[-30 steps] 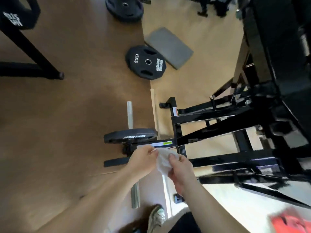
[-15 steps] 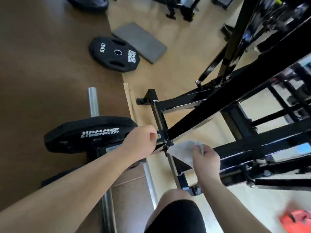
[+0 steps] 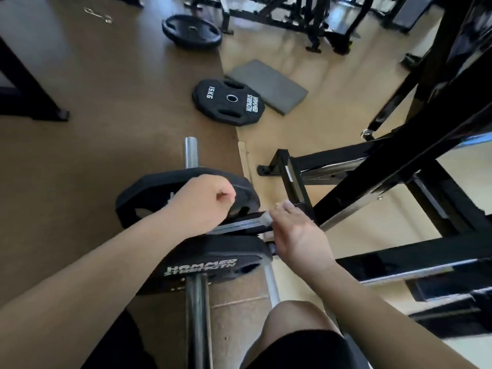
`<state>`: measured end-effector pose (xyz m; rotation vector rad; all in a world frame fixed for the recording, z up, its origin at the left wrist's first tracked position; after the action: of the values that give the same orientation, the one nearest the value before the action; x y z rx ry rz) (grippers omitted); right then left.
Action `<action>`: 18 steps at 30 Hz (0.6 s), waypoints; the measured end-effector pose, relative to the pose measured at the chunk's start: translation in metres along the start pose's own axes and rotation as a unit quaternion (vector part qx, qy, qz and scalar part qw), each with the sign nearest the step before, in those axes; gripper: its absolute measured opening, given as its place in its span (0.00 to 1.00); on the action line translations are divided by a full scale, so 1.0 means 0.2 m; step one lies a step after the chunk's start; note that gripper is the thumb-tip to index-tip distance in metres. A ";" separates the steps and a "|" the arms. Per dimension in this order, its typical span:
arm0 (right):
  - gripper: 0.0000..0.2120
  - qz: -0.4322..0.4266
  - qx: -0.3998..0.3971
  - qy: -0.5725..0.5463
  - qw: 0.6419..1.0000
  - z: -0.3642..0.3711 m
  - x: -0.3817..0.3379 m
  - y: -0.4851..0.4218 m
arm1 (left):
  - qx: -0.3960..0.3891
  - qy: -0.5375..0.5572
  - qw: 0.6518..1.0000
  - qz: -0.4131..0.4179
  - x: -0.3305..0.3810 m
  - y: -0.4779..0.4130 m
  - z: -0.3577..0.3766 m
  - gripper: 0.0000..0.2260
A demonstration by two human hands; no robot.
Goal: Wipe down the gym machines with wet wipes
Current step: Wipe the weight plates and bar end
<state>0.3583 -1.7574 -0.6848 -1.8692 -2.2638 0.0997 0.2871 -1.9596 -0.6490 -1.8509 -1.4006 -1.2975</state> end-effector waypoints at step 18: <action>0.36 -0.051 -0.475 -0.256 0.840 0.13 -0.29 -0.22 | -0.039 -0.032 0.989 -0.137 -0.38 0.17 -0.17 0.09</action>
<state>0.3214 -1.8212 -0.7093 -2.3255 -3.1414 -0.7819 0.3032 -2.0343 -0.6958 -1.8118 -1.7077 -1.4529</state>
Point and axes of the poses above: each hand's wrist, its own y-axis away from the middle knuckle, its own z-axis out of the palm, x = y × z, the point moved 6 cm from there along -y, towards the middle knuckle, and after that the axes turned 13 degrees about y, right-handed, at the moved point
